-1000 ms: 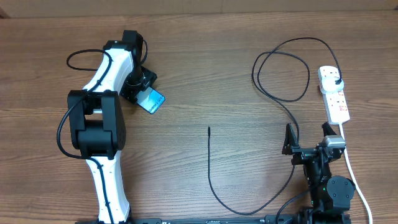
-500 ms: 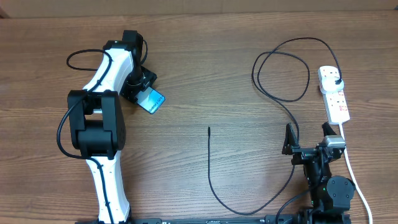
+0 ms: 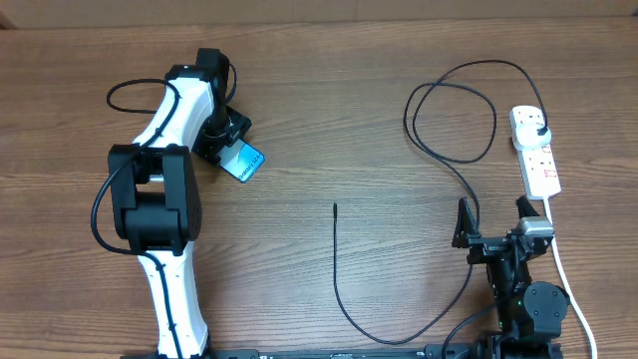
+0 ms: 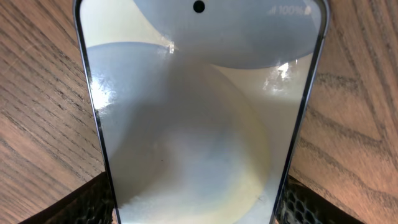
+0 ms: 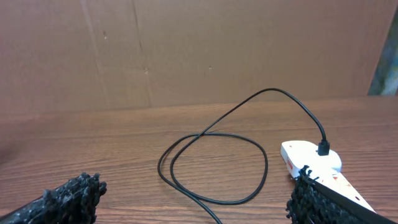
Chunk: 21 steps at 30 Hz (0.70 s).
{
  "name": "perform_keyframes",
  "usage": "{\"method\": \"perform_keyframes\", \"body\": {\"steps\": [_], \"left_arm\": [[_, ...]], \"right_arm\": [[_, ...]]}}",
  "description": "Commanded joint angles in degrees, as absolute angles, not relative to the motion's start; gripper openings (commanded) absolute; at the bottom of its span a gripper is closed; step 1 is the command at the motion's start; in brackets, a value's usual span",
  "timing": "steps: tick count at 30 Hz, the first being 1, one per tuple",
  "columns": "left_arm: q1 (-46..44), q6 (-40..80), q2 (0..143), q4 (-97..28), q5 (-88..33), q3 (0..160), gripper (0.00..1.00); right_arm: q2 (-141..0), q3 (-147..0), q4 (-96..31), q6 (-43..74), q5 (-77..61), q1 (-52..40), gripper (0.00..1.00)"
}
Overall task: Plug charger to phone and switch on socket
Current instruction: 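Close the left gripper on the phone's sides, then lift the phone with the left gripper and raise it upright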
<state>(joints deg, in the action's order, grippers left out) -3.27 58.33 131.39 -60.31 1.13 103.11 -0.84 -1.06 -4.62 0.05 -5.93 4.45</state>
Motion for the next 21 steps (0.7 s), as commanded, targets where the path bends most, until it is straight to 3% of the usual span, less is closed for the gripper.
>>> {"method": "perform_keyframes", "body": {"steps": [1, 21], "left_arm": [[-3.0, 58.7, 133.8, -61.2, 2.5, 103.5, 0.04], [-2.9, 55.2, 133.7, -67.8, 2.0, 114.1, 0.04]], "right_arm": [[-0.2, -0.5, -4.4, 0.4, -5.4, 4.1, 1.00], [-0.2, -0.5, -4.4, 0.4, -5.4, 4.1, 1.00]]}}
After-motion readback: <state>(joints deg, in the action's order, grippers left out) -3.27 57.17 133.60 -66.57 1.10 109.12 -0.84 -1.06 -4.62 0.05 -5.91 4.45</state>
